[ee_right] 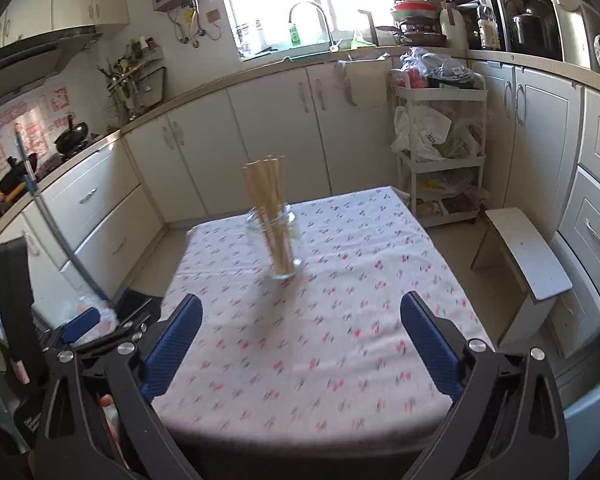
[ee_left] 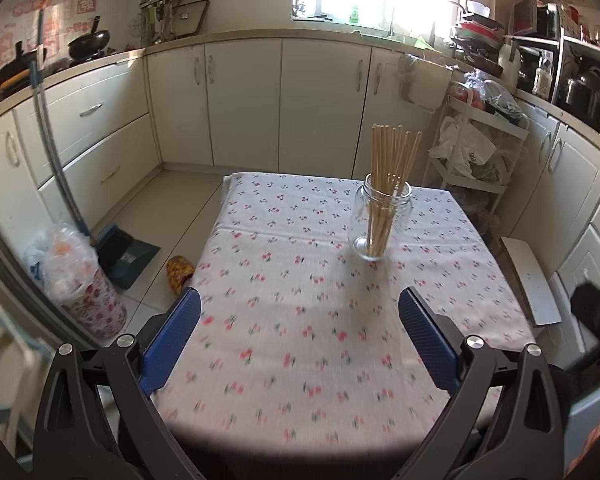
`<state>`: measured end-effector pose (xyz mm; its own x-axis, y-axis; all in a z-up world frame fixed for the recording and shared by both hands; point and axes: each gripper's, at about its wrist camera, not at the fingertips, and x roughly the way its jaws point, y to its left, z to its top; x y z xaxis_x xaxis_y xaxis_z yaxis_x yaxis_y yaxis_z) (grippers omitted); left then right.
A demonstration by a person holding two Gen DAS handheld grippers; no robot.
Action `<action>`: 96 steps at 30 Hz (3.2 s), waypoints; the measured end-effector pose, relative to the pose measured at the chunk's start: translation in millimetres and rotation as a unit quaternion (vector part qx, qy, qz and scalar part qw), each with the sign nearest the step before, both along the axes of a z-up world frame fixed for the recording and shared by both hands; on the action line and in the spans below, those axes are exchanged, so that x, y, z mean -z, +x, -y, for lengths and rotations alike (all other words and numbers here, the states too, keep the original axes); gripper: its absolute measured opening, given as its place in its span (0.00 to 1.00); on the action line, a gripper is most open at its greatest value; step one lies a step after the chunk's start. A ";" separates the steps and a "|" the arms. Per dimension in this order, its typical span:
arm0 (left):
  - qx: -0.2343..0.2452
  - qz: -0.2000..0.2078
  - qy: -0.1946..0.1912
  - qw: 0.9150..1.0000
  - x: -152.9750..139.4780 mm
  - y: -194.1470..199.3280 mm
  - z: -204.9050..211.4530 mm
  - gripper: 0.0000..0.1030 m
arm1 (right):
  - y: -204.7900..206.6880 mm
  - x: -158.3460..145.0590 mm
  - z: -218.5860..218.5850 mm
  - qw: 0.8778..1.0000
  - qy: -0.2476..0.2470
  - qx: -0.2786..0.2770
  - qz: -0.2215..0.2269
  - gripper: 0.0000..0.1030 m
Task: Organize utensils
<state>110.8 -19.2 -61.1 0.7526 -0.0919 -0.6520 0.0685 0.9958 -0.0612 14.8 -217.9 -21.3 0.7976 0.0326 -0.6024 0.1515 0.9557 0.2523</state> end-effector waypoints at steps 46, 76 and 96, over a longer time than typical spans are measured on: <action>-0.036 0.044 0.024 0.998 -90.2 -188.0 -67.4 0.93 | -148.7 -55.9 -58.6 0.997 0.001 -0.067 0.024 0.93; -0.036 0.055 0.018 0.998 -93.4 -197.4 -66.1 0.93 | -153.6 -55.2 -62.1 0.998 -0.010 -0.061 0.022 0.93; -0.035 0.054 0.020 0.998 -93.2 -199.5 -63.6 0.93 | -154.2 -55.3 -64.2 0.998 -0.011 -0.061 0.023 0.93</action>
<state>-88.7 44.4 32.1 0.8221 -0.0134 -0.5692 0.0037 0.9998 -0.0181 -139.4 -153.7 33.9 0.8147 0.1188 -0.5676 0.0220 0.9718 0.2349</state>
